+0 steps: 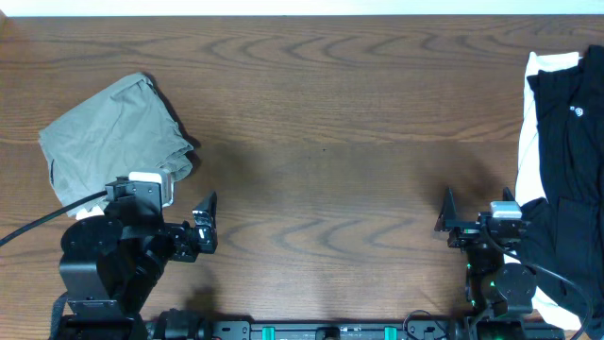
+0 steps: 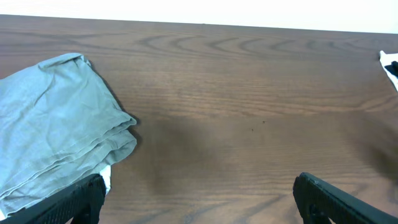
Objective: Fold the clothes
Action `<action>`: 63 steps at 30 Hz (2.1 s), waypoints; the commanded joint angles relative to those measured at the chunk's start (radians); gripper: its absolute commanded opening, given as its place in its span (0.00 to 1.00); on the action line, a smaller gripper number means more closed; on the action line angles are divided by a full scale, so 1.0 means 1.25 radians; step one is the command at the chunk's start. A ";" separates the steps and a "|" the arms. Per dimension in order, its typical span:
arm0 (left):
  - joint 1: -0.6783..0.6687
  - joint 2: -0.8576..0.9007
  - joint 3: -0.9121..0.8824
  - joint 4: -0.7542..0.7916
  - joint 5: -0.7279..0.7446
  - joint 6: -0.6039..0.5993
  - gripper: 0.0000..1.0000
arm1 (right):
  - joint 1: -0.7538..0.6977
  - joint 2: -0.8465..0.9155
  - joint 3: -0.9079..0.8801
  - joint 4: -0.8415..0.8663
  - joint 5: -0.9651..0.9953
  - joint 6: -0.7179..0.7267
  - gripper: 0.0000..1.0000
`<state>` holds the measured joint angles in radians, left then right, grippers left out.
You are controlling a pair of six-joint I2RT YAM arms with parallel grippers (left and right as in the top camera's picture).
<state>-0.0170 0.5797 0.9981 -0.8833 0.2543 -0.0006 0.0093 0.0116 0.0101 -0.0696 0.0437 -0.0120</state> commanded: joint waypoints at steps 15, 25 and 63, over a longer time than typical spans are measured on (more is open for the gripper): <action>-0.002 -0.281 -0.393 0.171 -0.063 0.004 0.98 | -0.007 -0.005 -0.004 -0.001 -0.006 -0.009 0.99; -0.002 -0.462 -0.672 0.514 -0.049 0.005 0.98 | -0.007 -0.005 -0.004 -0.001 -0.006 -0.009 0.99; -0.002 -0.461 -0.795 0.666 -0.050 0.060 0.98 | -0.007 -0.005 -0.004 -0.001 -0.005 -0.009 0.99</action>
<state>-0.0170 0.0109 0.0319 -0.0364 0.1867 0.0574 0.0093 0.0109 0.0090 -0.0689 0.0399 -0.0120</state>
